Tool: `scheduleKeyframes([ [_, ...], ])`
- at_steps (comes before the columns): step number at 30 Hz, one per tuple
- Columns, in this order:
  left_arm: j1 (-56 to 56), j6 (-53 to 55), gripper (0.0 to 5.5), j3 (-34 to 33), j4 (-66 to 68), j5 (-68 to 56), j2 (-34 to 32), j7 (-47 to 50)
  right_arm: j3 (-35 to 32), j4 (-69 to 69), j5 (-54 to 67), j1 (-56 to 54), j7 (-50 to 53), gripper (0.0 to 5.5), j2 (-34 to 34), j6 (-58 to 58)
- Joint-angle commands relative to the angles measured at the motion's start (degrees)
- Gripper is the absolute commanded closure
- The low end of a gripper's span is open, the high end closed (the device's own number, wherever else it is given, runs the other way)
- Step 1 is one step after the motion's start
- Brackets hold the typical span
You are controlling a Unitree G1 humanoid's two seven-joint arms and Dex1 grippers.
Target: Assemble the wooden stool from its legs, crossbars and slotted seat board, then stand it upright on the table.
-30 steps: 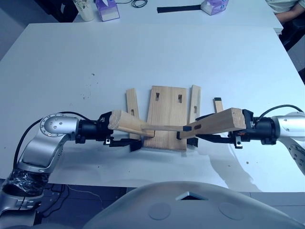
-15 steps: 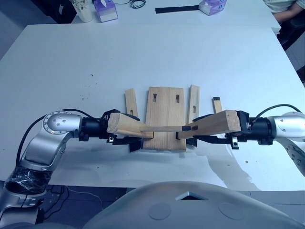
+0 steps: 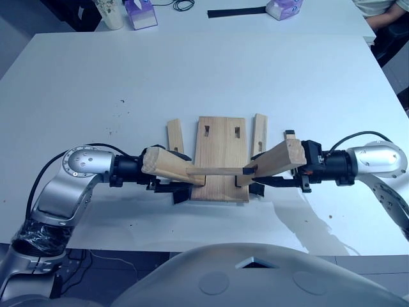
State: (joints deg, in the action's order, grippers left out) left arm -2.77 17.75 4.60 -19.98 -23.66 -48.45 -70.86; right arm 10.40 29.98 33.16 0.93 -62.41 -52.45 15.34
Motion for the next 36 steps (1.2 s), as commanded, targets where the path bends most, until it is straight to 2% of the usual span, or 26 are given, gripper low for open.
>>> scheduleKeyframes([
  [1,1.2,1.6,2.06,0.1,0.0,-0.4,0.9,2.0,6.2,-1.0,-8.4,4.7,-1.7,3.49,-2.5,0.9],
  [10,1.6,1.3,2.06,0.6,0.0,0.6,1.3,1.9,6.6,-0.7,-5.9,2.0,0.2,3.49,-0.5,4.0],
  [20,2.5,1.8,2.06,1.6,-0.6,0.8,2.5,3.3,12.1,-6.7,-6.7,-7.6,-1.3,3.49,0.8,11.6],
  [27,2.9,1.7,2.06,1.5,0.8,0.9,3.2,3.5,11.3,-7.0,-5.7,-8.9,-1.7,3.49,0.7,12.7],
  [36,2.5,-3.9,2.06,-0.3,7.6,2.1,-1.1,-3.0,10.1,-6.7,-5.3,-8.8,-1.7,3.49,0.2,13.1],
])
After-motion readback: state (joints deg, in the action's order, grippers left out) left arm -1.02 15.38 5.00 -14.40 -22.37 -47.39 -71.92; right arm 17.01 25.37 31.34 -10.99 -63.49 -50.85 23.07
